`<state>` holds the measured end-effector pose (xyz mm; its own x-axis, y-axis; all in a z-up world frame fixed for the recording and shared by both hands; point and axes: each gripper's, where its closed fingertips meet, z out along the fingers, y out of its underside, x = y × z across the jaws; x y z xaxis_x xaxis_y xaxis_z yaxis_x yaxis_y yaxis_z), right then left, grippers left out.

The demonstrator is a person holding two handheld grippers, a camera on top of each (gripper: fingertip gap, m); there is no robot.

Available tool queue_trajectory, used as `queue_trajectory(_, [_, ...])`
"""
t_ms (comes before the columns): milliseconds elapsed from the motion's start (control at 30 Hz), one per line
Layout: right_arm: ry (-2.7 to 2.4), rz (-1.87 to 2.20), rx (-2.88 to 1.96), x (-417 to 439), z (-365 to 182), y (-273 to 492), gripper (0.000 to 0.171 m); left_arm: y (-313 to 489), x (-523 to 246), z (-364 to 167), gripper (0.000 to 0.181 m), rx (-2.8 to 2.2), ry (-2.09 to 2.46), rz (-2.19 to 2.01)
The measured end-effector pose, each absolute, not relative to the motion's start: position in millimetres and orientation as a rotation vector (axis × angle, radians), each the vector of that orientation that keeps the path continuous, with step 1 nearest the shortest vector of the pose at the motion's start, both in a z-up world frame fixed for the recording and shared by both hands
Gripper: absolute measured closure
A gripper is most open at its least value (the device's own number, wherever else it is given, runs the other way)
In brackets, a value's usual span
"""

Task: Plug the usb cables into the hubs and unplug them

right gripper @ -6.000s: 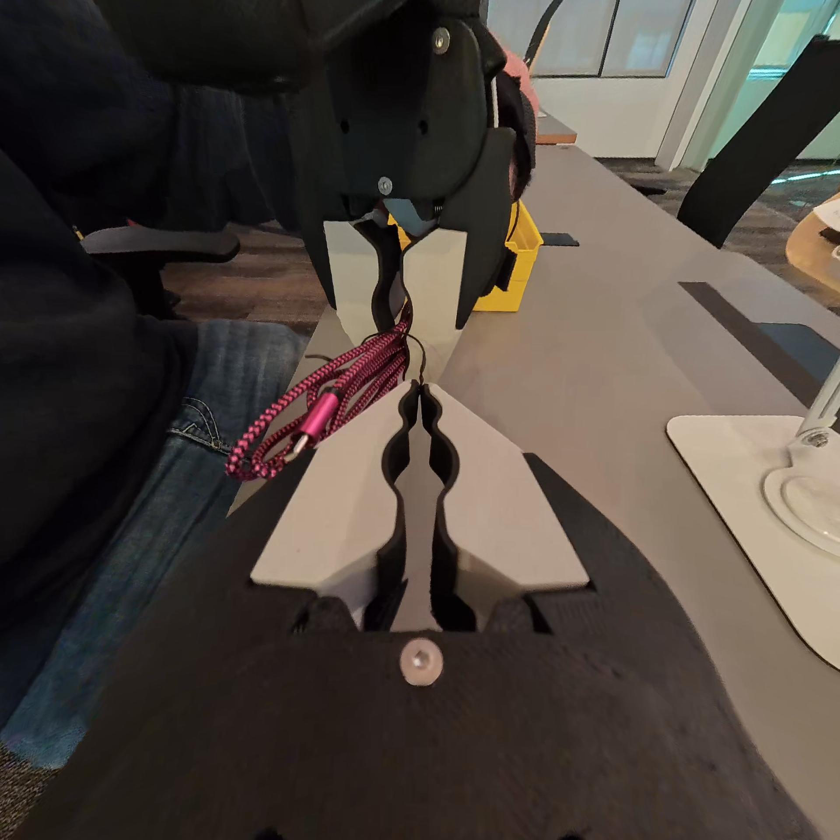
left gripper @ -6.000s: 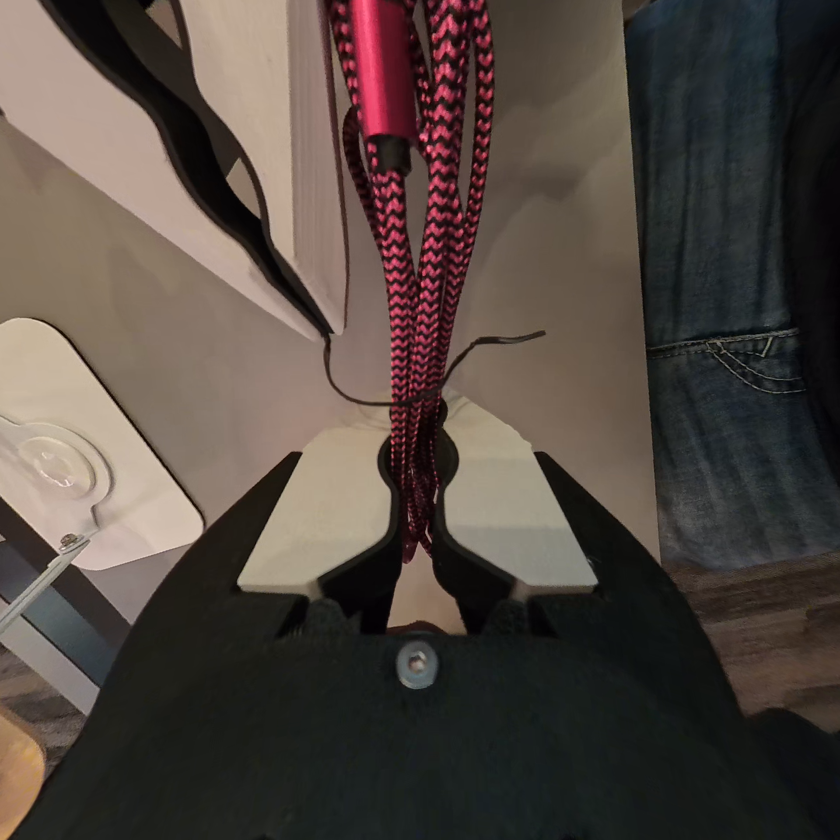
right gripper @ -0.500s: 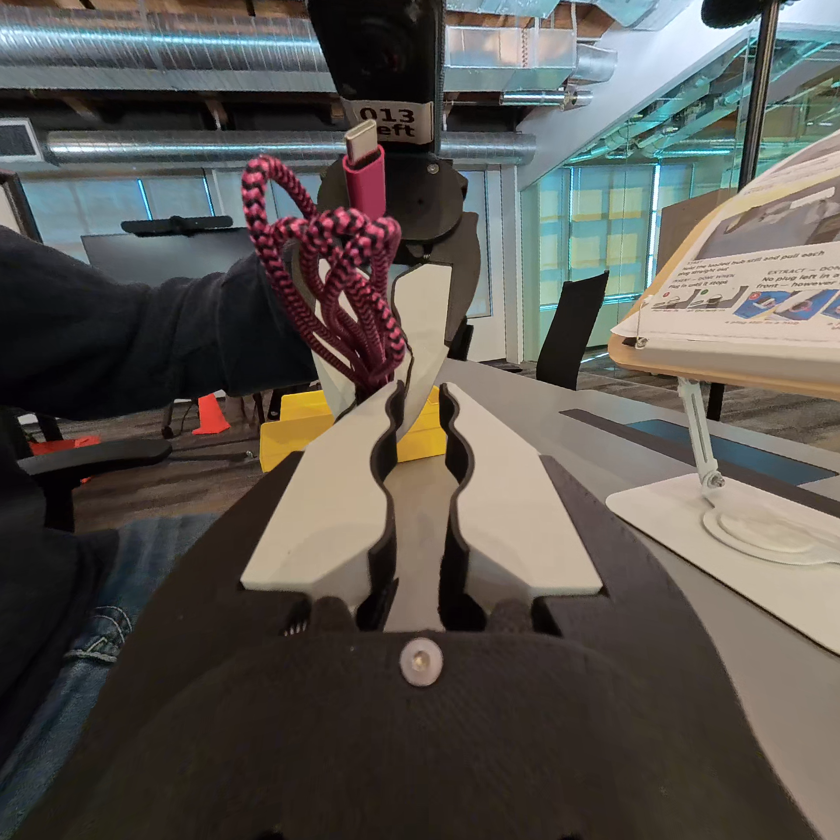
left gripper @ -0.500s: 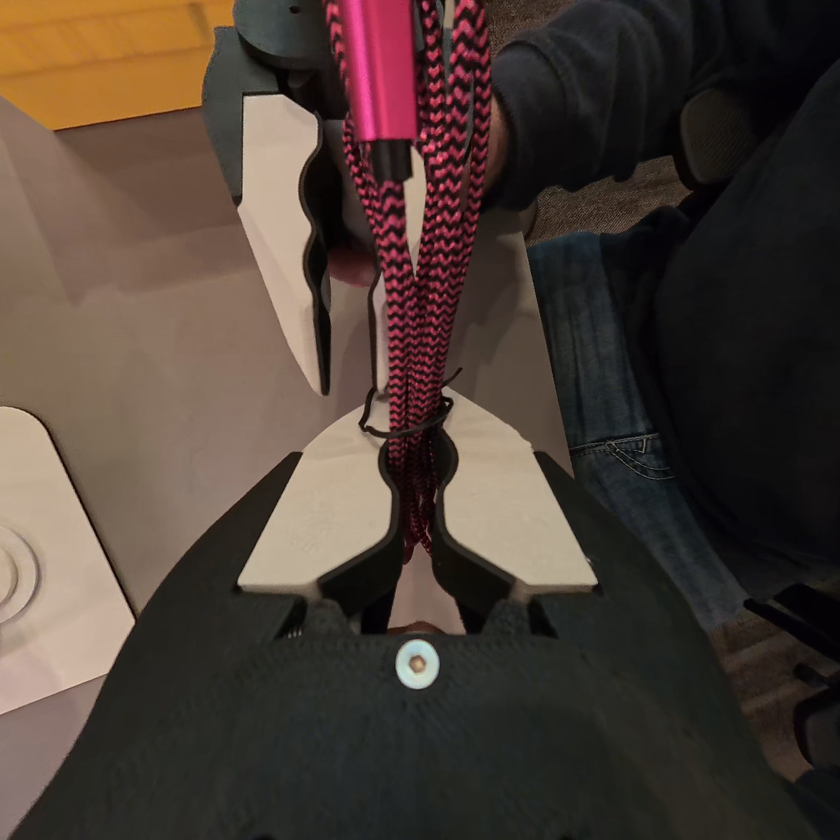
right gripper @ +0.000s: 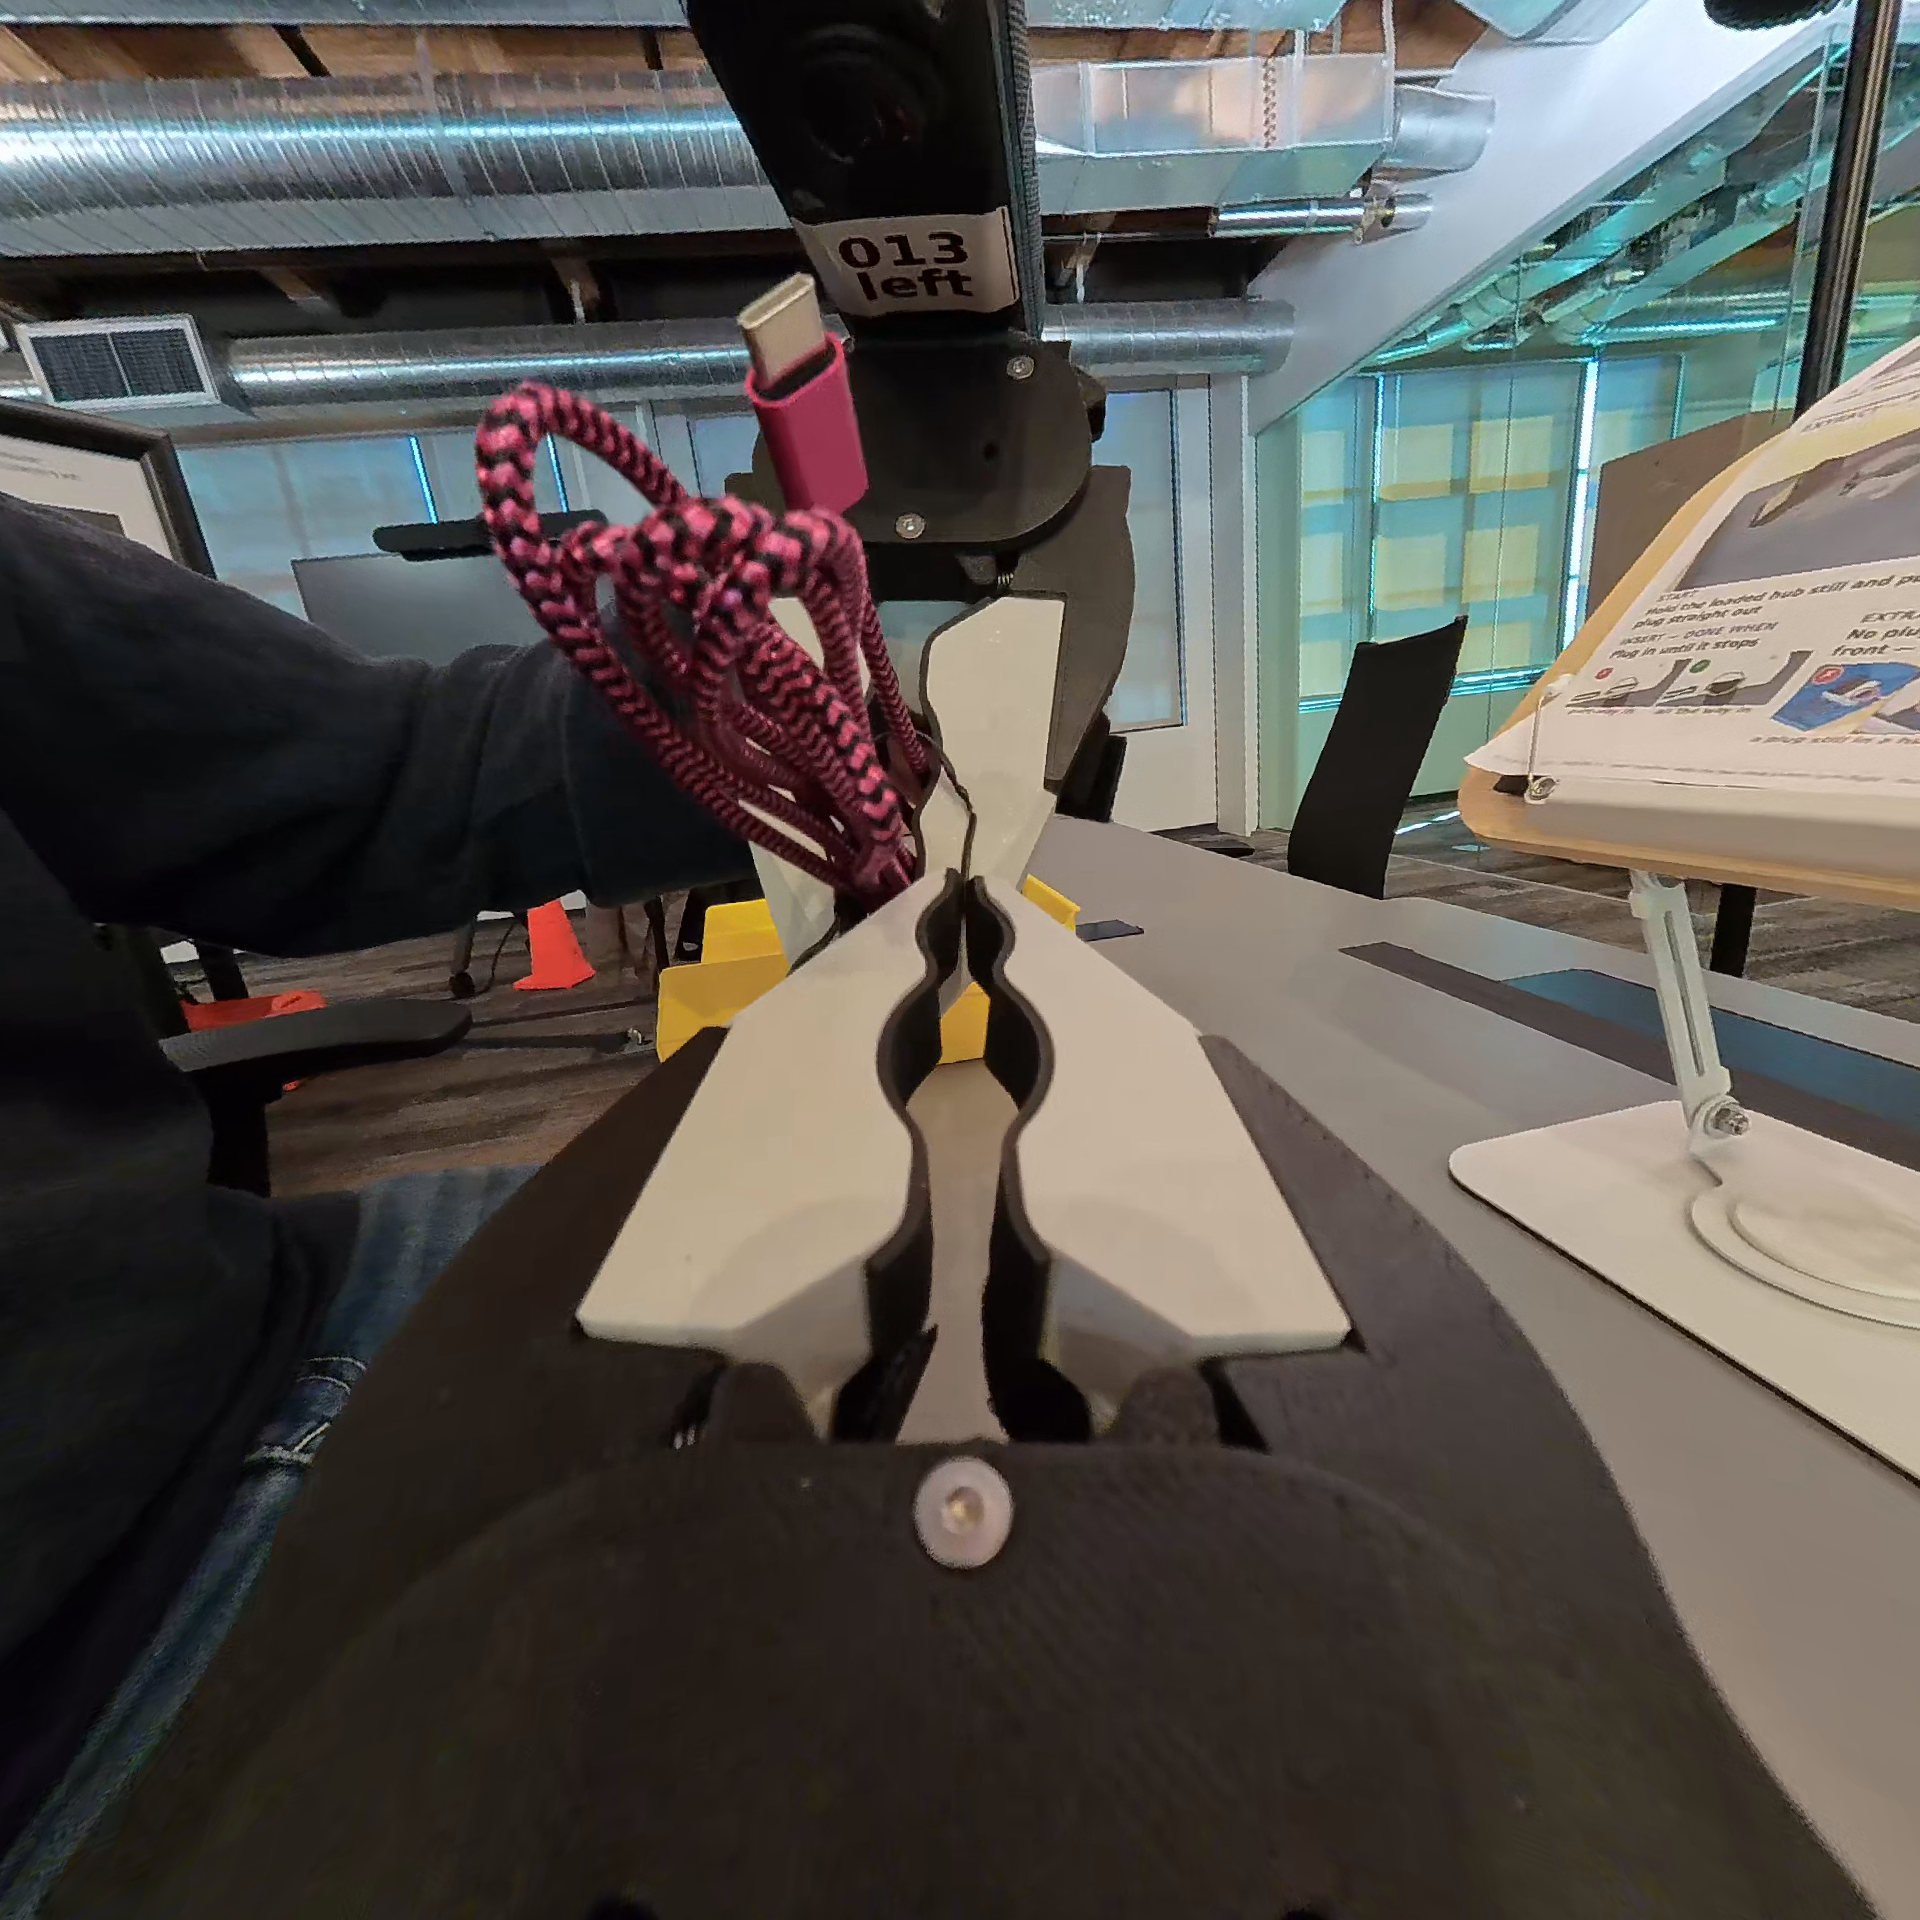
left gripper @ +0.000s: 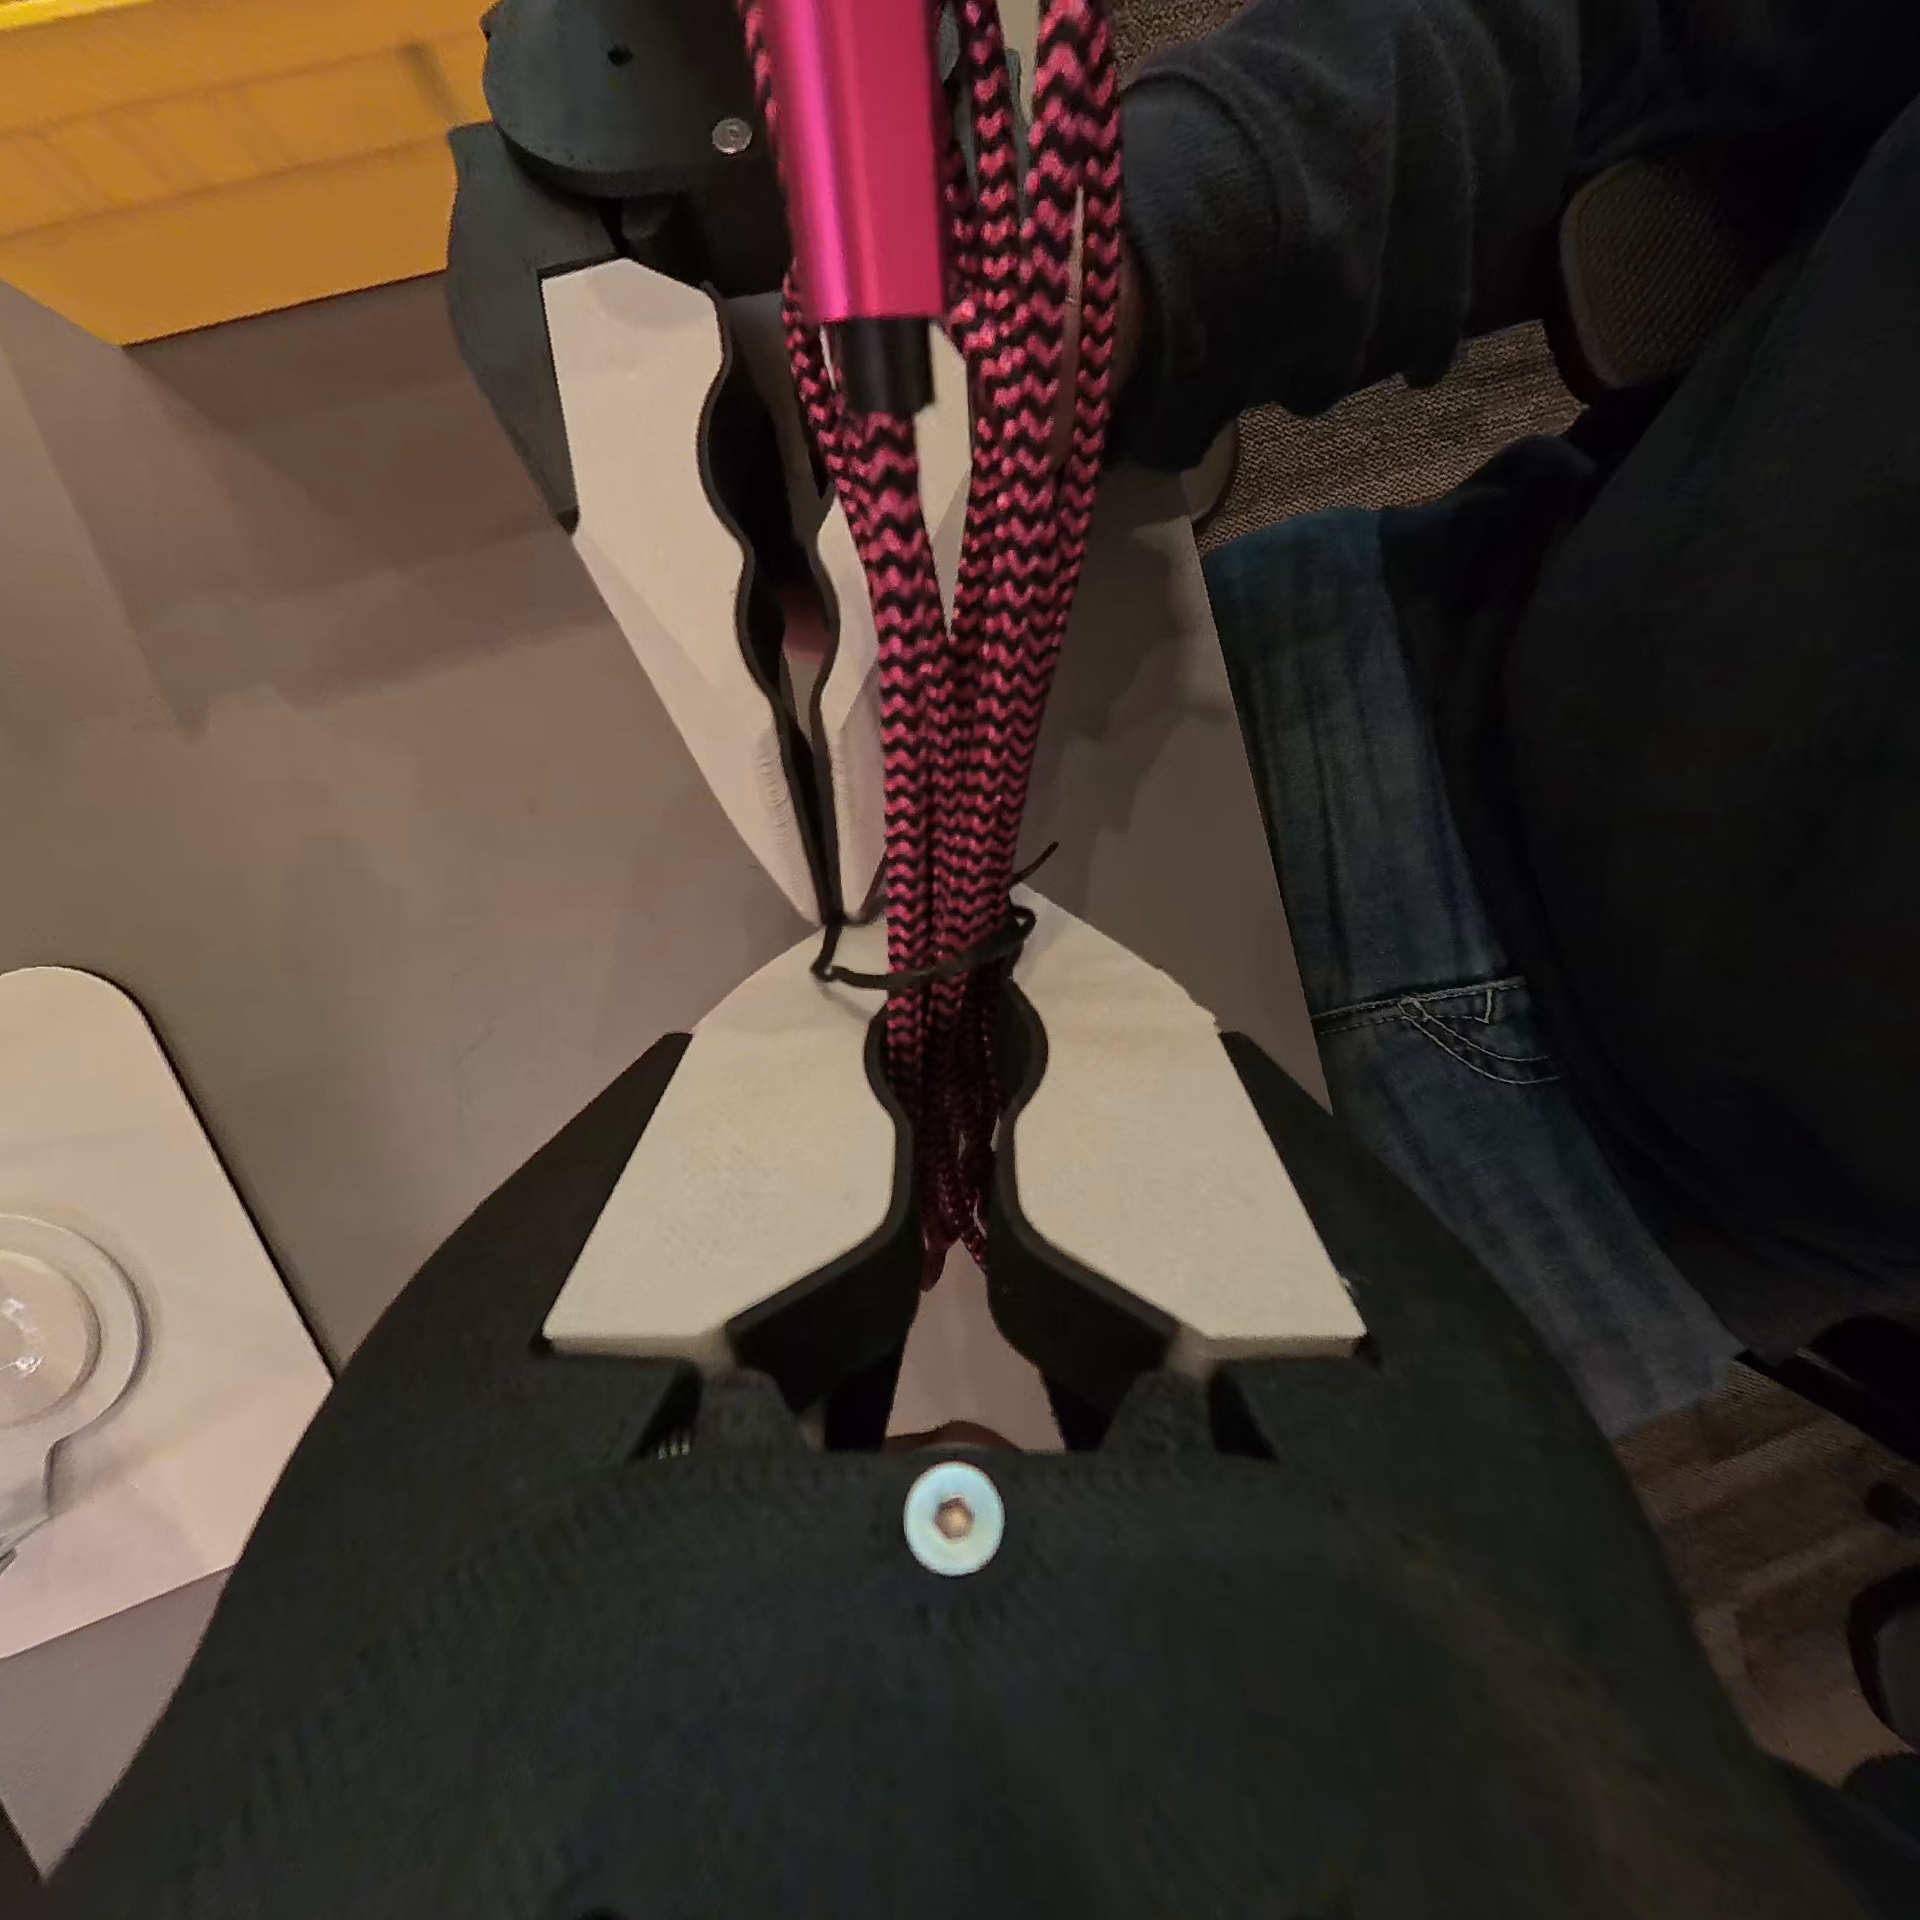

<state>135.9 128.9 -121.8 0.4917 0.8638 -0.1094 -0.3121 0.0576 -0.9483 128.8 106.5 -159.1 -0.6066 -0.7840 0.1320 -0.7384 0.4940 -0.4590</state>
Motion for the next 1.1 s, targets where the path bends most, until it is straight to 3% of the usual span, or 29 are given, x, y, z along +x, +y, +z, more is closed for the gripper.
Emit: queue_trajectory(1100, [-0.613, 0.942, -1.198, 135, -134, 115, 0.171, 114, 129, -152, 0.173, -1.356, 2.554, -0.735])
